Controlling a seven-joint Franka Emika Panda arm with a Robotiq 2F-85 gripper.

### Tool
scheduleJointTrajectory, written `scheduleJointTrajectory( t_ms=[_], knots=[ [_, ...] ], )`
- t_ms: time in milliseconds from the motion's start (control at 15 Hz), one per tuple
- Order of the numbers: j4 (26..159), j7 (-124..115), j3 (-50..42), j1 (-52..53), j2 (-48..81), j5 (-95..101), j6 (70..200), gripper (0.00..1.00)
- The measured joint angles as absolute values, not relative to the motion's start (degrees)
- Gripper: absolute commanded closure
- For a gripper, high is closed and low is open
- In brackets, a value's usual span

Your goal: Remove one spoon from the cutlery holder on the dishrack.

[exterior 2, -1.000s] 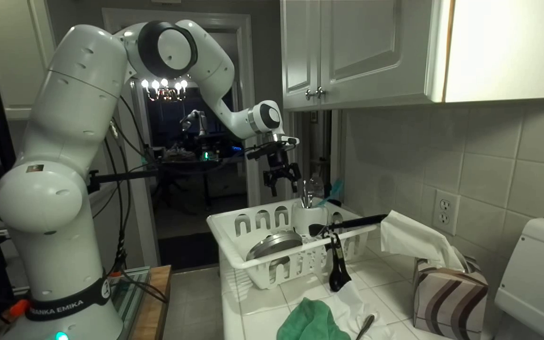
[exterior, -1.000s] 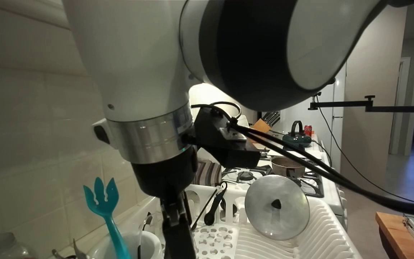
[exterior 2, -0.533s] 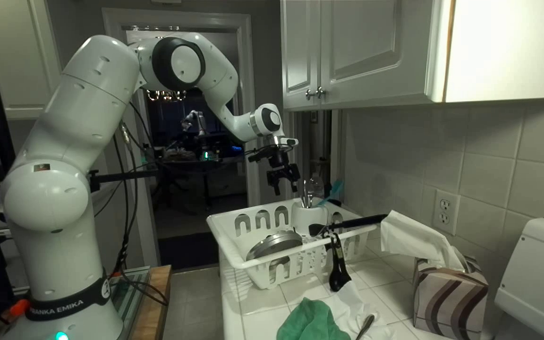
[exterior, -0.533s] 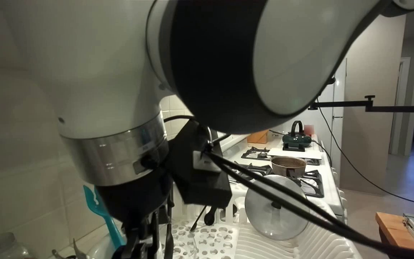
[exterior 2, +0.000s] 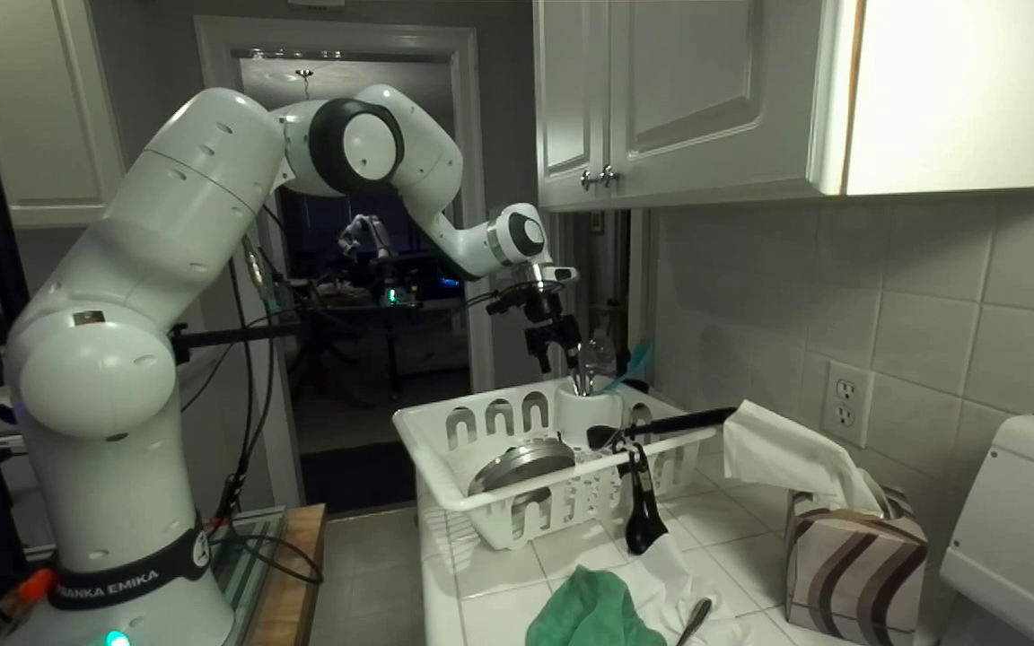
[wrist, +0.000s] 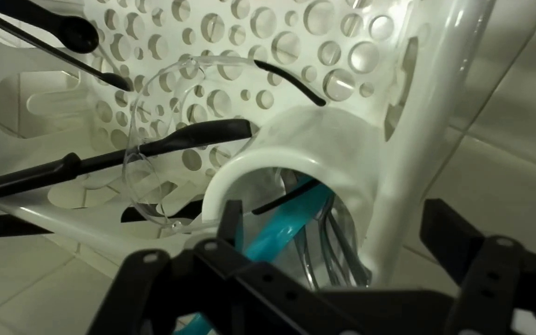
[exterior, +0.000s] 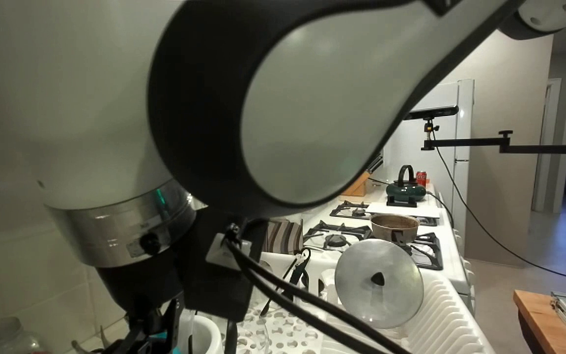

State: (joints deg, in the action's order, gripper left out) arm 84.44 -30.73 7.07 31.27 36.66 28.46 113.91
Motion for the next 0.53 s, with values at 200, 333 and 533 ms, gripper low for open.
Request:
scheduleJointTrajectory(
  t_ms=[200,333,533],
  knots=[
    [81.45,-31.97,6.02,31.77,38.73,28.46,113.91,0.17],
    [79.53,-32.39,5.38,32.11,40.15,28.46,113.9,0.24],
    [76.89,-32.67,4.66,32.64,42.13,28.39,113.89,0.37]
  ],
)
